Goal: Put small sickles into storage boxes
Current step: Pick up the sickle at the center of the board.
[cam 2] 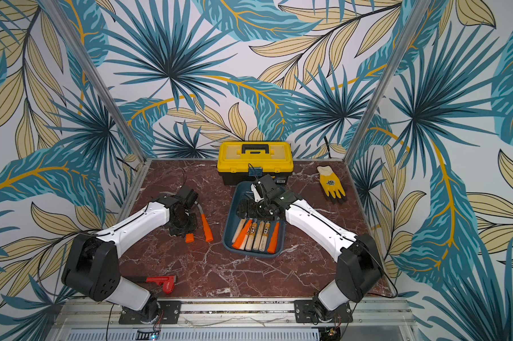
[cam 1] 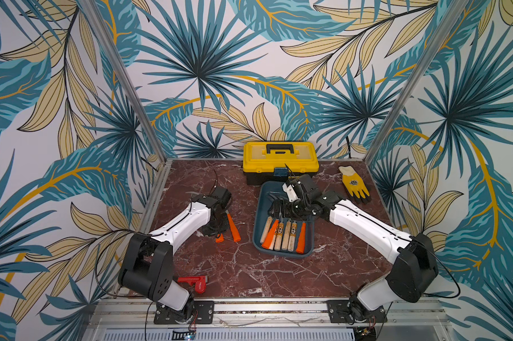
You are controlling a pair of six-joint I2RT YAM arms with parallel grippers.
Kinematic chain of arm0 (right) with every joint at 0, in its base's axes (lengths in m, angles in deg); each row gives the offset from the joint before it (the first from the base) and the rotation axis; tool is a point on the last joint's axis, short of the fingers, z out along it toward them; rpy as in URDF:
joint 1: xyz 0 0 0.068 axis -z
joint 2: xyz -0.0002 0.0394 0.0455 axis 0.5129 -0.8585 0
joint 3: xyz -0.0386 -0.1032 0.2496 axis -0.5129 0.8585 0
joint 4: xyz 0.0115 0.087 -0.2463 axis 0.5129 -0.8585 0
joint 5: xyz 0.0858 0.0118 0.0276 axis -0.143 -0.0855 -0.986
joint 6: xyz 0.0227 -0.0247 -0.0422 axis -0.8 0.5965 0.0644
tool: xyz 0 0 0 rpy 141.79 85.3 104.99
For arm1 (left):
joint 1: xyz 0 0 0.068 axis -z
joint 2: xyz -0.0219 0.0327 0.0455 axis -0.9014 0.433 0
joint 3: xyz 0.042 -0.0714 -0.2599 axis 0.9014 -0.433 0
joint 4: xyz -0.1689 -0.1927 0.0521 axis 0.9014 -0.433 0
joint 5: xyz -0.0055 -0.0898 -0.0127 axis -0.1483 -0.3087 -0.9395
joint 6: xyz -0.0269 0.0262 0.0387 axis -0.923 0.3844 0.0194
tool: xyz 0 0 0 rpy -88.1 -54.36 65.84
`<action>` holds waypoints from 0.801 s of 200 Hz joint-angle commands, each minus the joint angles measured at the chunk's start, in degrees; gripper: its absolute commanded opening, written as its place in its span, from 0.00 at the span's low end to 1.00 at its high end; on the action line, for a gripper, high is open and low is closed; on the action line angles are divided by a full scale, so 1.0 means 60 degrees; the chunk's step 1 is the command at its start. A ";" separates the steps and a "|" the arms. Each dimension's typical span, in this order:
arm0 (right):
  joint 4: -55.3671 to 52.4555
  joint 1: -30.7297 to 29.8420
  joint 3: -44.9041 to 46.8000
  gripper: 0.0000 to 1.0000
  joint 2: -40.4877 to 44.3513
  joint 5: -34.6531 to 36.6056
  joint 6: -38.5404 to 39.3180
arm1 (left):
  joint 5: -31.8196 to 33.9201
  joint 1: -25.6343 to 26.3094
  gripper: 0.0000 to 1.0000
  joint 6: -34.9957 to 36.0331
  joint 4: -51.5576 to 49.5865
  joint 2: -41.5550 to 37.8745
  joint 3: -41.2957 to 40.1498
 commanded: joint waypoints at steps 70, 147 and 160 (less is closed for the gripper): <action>-0.0282 -0.0103 -0.0137 0.99 0.0222 0.0384 0.0052 | 0.0412 0.0389 0.05 0.0375 -0.0344 -0.0381 0.0528; -0.0804 -0.0108 -0.0219 1.00 0.0551 0.1022 0.0318 | 0.0303 0.1310 0.06 0.0446 -0.0406 -0.0295 0.1323; -0.0940 -0.0087 -0.0246 1.00 0.0638 0.1162 0.0353 | 0.0281 0.1509 0.06 0.0417 -0.0413 -0.0259 0.1453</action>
